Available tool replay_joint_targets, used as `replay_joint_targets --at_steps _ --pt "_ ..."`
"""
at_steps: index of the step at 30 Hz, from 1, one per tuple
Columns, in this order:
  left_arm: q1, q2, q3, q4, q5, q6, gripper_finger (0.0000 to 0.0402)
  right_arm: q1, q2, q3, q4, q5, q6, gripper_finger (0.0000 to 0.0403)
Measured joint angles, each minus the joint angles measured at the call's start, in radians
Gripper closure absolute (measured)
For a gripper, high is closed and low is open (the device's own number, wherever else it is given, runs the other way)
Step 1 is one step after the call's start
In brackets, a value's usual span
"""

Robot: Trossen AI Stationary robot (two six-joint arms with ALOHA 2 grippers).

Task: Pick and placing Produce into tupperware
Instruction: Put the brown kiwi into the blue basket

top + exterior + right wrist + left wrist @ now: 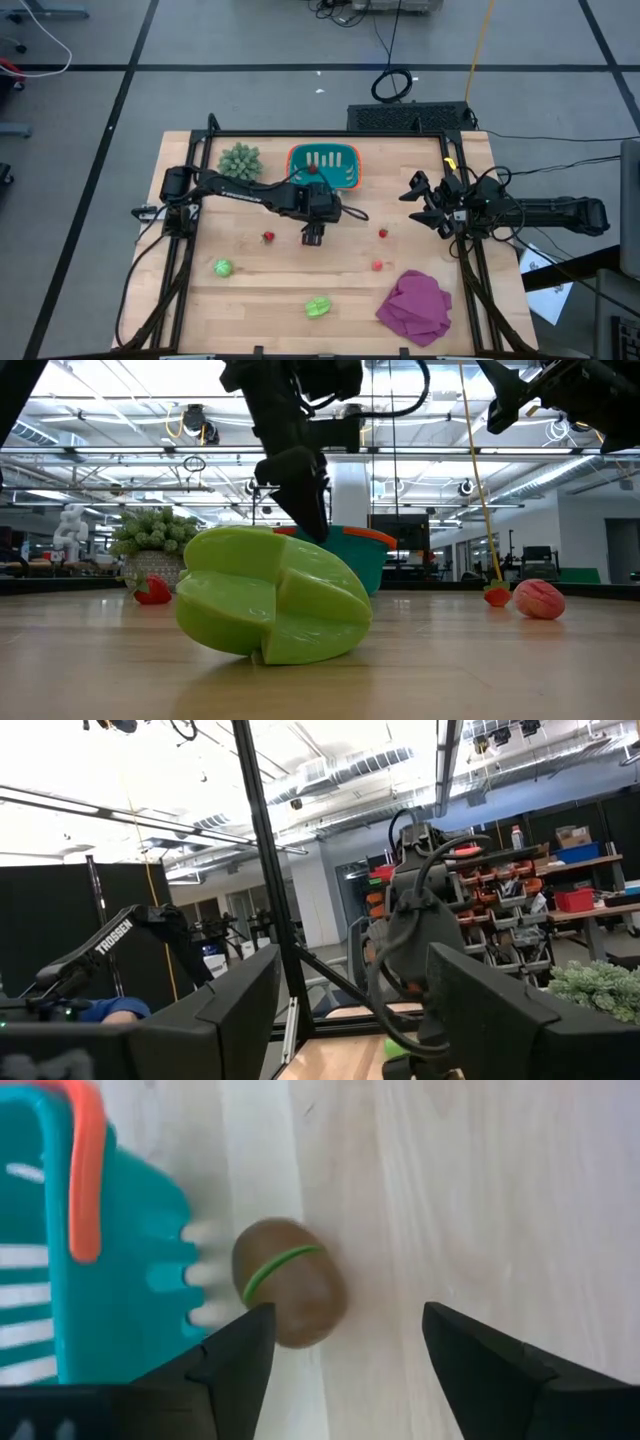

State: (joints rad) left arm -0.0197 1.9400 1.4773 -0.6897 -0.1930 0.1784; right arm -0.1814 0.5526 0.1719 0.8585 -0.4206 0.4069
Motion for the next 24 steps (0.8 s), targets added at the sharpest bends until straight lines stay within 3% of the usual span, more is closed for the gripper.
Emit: replay_joint_targets --at_steps 9,16,24 --pt "0.014 0.014 -0.001 0.018 0.000 -0.080 0.0121 0.000 0.000 0.000 0.000 -0.002 0.000 0.0161" --pt "0.013 0.013 0.000 0.147 0.007 -0.172 0.0099 0.000 0.000 0.000 -0.002 -0.002 0.000 0.0161" --pt "0.011 0.045 0.000 0.191 0.009 -0.323 0.0100 0.000 0.000 0.000 -0.009 -0.002 0.000 0.0161"
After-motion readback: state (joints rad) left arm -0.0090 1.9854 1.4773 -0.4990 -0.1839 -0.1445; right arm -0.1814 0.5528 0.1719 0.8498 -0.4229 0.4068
